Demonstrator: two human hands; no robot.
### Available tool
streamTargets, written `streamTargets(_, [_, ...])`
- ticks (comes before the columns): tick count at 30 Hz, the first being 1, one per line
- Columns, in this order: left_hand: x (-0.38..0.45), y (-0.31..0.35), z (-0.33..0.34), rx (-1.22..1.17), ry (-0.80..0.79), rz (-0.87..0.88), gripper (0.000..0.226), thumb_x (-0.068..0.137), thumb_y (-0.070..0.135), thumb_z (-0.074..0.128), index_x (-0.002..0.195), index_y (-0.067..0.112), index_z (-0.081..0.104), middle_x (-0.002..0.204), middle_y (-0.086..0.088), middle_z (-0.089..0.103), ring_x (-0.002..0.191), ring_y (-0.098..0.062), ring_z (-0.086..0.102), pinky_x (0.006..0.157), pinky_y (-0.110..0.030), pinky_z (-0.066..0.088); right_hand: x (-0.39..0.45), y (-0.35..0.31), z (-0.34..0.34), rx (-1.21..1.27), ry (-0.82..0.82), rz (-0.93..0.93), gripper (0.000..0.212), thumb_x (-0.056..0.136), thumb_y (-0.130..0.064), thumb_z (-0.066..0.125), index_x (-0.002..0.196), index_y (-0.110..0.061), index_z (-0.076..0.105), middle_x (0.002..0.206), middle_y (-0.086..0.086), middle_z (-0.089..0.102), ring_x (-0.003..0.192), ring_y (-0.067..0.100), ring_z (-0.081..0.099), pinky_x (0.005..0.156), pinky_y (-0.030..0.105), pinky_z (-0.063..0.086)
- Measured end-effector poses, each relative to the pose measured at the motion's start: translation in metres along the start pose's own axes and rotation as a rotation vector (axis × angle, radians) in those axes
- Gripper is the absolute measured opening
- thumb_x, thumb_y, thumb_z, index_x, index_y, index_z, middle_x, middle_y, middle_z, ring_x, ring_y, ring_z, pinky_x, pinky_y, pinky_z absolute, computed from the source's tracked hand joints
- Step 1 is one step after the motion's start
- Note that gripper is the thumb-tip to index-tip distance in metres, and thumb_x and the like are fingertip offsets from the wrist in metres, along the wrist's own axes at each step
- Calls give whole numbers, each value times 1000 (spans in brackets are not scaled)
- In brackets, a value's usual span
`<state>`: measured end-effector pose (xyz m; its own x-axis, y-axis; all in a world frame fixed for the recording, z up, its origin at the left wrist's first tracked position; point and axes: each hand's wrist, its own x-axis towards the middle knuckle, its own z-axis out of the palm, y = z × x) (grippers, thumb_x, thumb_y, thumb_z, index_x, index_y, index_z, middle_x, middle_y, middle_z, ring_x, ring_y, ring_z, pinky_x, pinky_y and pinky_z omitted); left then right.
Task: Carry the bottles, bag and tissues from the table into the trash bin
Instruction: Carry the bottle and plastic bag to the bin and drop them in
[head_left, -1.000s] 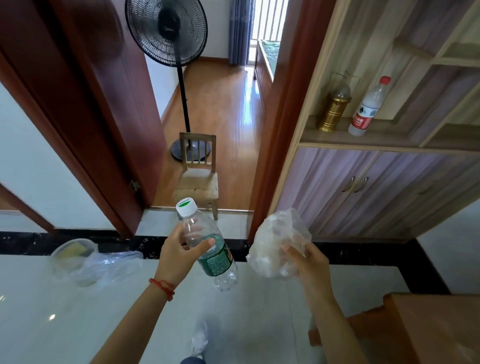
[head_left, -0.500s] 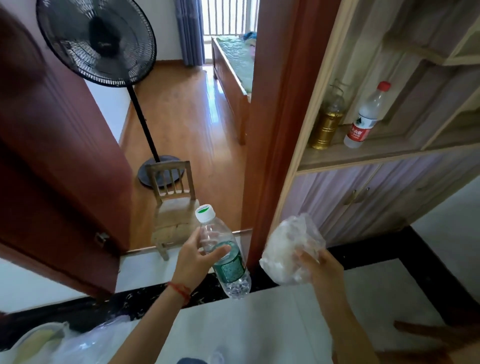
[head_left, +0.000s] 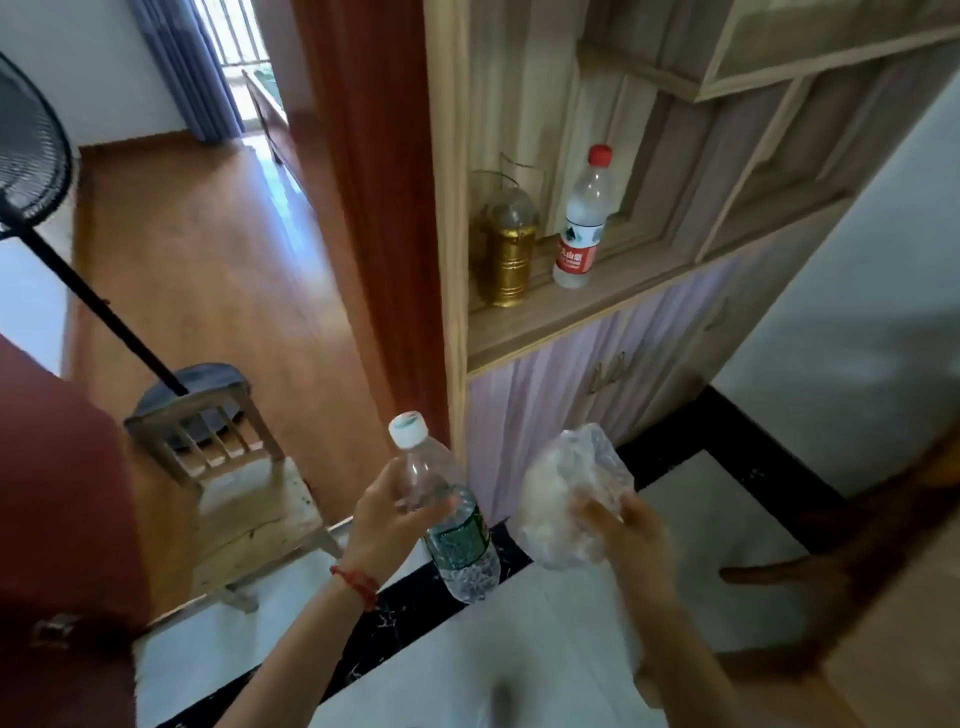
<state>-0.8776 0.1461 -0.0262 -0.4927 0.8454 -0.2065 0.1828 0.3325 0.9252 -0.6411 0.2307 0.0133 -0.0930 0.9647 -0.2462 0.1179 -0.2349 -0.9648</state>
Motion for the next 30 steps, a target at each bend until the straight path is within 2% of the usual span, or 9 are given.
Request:
streamTargets(3, [27,-16,18,4,-76,-197,61,46,32,92,93,14,58,82,0,65,67,-8,68,78,-33,56,8,1,-30,-5,82,29,11,77,-10,71,69,-16,66,71,6,69,68,23,65,64,34,51])
streamTargets(6, [39,37,66,14,-257,-23,42,70,35,75,105,25,54,94,14,64,84,1,61,75,-20,51,11,3,-62,20,192,64,6,77,-10,70,73,-7,66,71,12,67,68,27,64,63,38,50])
streamTargets(8, [33,80,99,19,-288,51,53,58,47,72,102,21,57,93,5,67,84,-7,63,74,-24,52,12,4,-84,17,261,74,11,78,-9,70,71,-3,64,73,21,65,69,34,63,65,43,50])
streamTargets(11, [32,95,134,-20,-381,96,58,49,48,75,97,17,61,93,-5,70,88,-16,66,76,-31,55,9,10,-116,37,380,67,19,78,-8,69,69,5,58,73,28,61,67,30,59,61,35,48])
streamTargets(14, [41,106,162,-36,-481,88,59,45,47,75,96,22,62,95,0,70,92,-13,66,78,-30,54,3,11,-137,99,461,77,9,79,-4,67,73,-1,62,72,14,65,67,23,61,52,15,48])
streamTargets(20, [62,134,230,-40,-660,150,60,41,47,75,97,31,61,98,4,68,92,-9,63,77,-22,50,3,16,-174,192,597,80,9,81,-5,65,88,2,66,80,9,70,64,12,68,49,12,48])
streamTargets(24, [86,151,273,-70,-750,163,75,39,42,74,108,16,59,98,-4,66,89,-10,61,67,-12,50,25,17,-192,165,700,81,17,80,-11,68,84,5,65,80,18,70,74,27,67,56,20,53])
streamTargets(27, [114,164,304,-73,-822,186,80,40,43,75,112,14,58,104,-10,66,95,-18,61,70,-16,51,54,13,-202,177,767,66,29,75,-19,73,81,7,63,82,27,67,75,38,66,68,44,55])
streamTargets(30, [147,181,333,-86,-847,206,85,38,42,75,114,9,56,105,-12,64,92,-17,60,64,-11,50,91,4,-211,193,808,70,13,79,-11,70,81,1,66,80,23,69,80,39,66,73,50,54])
